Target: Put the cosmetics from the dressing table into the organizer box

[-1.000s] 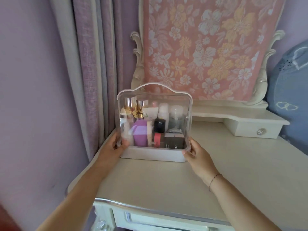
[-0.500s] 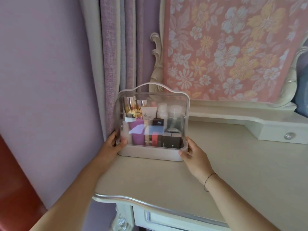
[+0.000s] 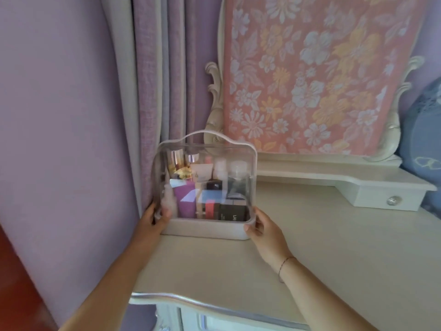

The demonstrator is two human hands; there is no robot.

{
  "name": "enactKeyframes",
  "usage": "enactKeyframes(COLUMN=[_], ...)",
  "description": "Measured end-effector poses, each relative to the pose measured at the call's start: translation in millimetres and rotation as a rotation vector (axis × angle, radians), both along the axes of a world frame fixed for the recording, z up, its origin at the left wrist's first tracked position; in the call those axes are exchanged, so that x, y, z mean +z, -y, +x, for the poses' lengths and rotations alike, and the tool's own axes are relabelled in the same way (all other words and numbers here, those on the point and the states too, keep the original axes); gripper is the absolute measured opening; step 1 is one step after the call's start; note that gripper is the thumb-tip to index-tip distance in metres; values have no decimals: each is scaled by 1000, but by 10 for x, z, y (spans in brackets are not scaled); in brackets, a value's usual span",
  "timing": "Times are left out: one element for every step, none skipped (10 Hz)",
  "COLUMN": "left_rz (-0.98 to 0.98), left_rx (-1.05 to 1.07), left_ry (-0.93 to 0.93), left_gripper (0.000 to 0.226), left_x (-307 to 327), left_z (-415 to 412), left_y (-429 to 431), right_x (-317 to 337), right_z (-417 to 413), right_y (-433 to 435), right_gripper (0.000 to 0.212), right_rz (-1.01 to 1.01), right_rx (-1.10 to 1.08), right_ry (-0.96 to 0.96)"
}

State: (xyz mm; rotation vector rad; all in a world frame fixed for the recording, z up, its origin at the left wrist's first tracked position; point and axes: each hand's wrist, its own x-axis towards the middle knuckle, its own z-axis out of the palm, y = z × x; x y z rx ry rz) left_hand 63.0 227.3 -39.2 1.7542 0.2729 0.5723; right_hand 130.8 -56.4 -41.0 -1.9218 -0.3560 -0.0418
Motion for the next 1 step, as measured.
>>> enactKeyframes(left_rz=[175], left_rx=[305], left_ry=[-74], left_gripper=[67], left_x=[-99], left_z=[-99], left_y=[214], right_x=[-19], right_z=[-94], right_y=[32], right_gripper=[60], right_rz=[117], right_rx=[14], right_ry=[-119])
